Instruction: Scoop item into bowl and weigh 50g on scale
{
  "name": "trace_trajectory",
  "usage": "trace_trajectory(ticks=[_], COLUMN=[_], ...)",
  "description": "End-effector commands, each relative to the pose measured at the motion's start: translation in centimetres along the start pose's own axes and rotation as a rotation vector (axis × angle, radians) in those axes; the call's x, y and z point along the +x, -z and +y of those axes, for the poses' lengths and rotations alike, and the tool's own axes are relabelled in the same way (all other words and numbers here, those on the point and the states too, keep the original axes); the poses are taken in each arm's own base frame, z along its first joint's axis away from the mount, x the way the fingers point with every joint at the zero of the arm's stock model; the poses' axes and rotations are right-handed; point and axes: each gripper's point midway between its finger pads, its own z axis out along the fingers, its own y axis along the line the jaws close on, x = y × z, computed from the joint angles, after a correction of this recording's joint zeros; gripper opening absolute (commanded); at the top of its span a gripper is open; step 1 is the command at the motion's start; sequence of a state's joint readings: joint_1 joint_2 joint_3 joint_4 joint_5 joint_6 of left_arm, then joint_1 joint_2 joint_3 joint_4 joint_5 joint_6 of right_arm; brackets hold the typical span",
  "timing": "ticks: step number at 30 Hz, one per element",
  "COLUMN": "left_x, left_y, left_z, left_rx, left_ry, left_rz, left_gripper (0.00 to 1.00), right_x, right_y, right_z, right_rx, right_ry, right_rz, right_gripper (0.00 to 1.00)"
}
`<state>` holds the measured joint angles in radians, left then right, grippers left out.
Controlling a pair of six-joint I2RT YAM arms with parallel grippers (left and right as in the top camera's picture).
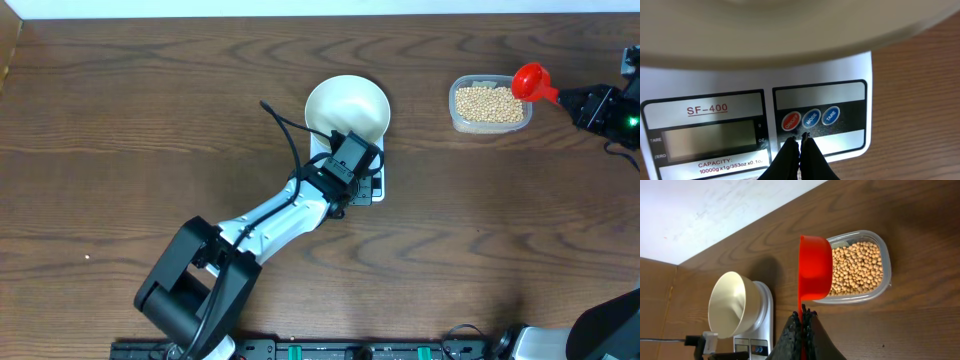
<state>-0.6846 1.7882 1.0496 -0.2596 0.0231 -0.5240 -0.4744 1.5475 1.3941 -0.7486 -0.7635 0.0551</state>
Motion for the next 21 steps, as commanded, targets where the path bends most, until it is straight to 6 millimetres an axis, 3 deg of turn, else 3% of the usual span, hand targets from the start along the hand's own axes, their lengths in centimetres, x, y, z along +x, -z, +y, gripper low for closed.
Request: trace_trajectory(ticks=[1, 6, 16, 21], left_x=[0.5, -0.2, -0.7, -0.7], left_y=[-0.6, -0.6, -0.8, -2.1], left_z=[0.6, 0.1, 1.3, 1.5], left_rx=[-0.023, -0.005, -0.072, -0.082], left_ry=[-0.002, -0.035, -0.069, -0.087], left_rz=[0.007, -0.023, -0.056, -0.058], left_gripper=[0.07, 0.07, 0.07, 0.07], right_x=[0.1, 0.1, 0.9, 1.0], right_y=[-0.2, -0.2, -0.2, -0.2], right_z=[0.2, 0.2, 0.2, 0.2], right_rx=[-0.005, -0.006, -0.006, -0.007], right_ry=[0.031, 0.055, 0.093, 0.094], right_rz=[0.007, 0.007, 0.037, 0.039], right_gripper=[0.01, 0.01, 0.01, 0.01])
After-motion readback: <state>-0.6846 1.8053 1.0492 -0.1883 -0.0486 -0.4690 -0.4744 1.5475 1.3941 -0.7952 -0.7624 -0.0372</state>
